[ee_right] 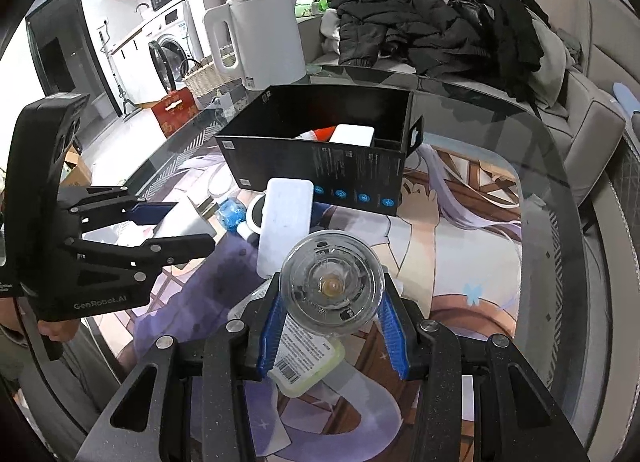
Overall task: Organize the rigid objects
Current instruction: 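Lift the charger with the left tool while the right tool lifts the plug device over the black box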
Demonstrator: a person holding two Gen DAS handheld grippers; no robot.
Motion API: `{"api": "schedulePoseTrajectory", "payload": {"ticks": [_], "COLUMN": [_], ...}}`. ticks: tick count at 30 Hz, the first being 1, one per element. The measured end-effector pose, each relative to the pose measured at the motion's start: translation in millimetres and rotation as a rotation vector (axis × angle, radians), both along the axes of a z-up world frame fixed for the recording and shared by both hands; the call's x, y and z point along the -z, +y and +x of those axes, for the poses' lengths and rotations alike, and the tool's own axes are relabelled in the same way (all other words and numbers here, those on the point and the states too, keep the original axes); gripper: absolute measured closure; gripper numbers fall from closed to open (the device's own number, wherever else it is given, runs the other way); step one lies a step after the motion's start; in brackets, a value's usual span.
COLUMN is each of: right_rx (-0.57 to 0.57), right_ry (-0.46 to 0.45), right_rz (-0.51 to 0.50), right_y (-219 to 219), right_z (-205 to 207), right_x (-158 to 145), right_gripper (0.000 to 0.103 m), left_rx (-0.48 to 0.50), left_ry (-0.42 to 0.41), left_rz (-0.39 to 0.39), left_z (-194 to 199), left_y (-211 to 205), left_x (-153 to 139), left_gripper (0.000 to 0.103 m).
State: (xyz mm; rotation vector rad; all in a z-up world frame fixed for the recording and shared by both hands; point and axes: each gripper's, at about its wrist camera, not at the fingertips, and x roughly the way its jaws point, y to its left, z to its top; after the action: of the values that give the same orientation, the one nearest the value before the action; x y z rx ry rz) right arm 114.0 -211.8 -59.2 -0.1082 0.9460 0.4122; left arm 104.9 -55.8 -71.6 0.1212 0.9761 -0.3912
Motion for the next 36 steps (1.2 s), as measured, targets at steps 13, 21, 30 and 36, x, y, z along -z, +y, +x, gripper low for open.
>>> {"api": "schedulePoseTrajectory", "payload": {"ticks": [13, 21, 30, 36], "right_rx": [0.008, 0.038, 0.046, 0.063], "right_ry": [-0.115, -0.356, -0.527, -0.530], "right_rz": [0.021, 0.072, 0.127, 0.153], "right_y": [7, 9, 15, 17], "right_z": [-10, -37, -64, -61], "right_x": [-26, -64, -92, -102], "right_gripper": [0.059, 0.059, 0.059, 0.059], "left_rx": [-0.047, -0.121, -0.175, -0.181], "left_ry": [-0.120, -0.338, -0.527, -0.504], "left_rz": [-0.029, -0.076, -0.173, -0.182], "left_z": [-4, -22, -40, -30], "left_y": [8, 24, 43, 44], "left_x": [-27, -66, -100, -99], "left_gripper": [0.063, 0.063, 0.063, 0.063]}}
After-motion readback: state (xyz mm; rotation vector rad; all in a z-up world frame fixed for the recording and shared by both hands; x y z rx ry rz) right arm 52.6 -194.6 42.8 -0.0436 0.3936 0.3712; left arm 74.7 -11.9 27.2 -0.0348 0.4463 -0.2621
